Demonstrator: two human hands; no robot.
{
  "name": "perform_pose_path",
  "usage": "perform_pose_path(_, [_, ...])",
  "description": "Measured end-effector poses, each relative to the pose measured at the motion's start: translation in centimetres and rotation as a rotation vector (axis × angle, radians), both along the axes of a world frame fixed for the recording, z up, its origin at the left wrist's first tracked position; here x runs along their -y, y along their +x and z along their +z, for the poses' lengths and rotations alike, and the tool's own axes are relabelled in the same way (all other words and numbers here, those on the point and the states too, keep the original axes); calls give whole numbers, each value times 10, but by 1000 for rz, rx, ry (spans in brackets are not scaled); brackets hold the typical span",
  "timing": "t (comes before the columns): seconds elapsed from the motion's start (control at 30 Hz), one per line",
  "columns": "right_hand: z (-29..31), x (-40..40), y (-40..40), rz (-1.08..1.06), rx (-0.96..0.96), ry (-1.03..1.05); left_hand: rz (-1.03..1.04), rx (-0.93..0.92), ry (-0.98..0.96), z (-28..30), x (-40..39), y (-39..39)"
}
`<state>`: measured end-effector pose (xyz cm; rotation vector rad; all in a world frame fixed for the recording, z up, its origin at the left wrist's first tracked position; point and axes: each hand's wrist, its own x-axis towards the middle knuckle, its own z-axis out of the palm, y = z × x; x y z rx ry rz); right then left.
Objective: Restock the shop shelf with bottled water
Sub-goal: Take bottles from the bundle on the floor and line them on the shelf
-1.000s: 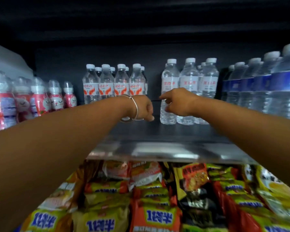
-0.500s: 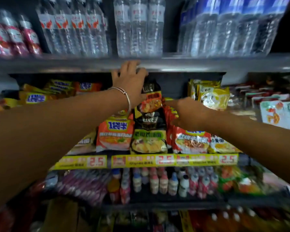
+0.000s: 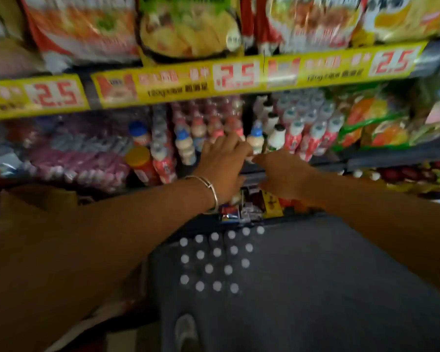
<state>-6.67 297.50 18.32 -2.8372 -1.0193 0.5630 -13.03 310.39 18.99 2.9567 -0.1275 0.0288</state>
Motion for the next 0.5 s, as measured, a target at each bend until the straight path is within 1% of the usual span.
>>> perform_pose_path(0.13, [-132, 3, -9, -67, -111, -52, 18, -170, -5, -126, -1, -7])
perform_pose_path(0.3, [-288, 10, -31, -220, -285, -95, 27, -353, -51, -278, -4, -19])
perform_pose_path(0.4, [-373, 17, -46, -272, -397, -115, 15, -434, -67, -357, -1, -28])
perform_pose_path(0.5, [-444, 23, -61, -332, -465, -145, 6, -482, -79, -422, 1, -35])
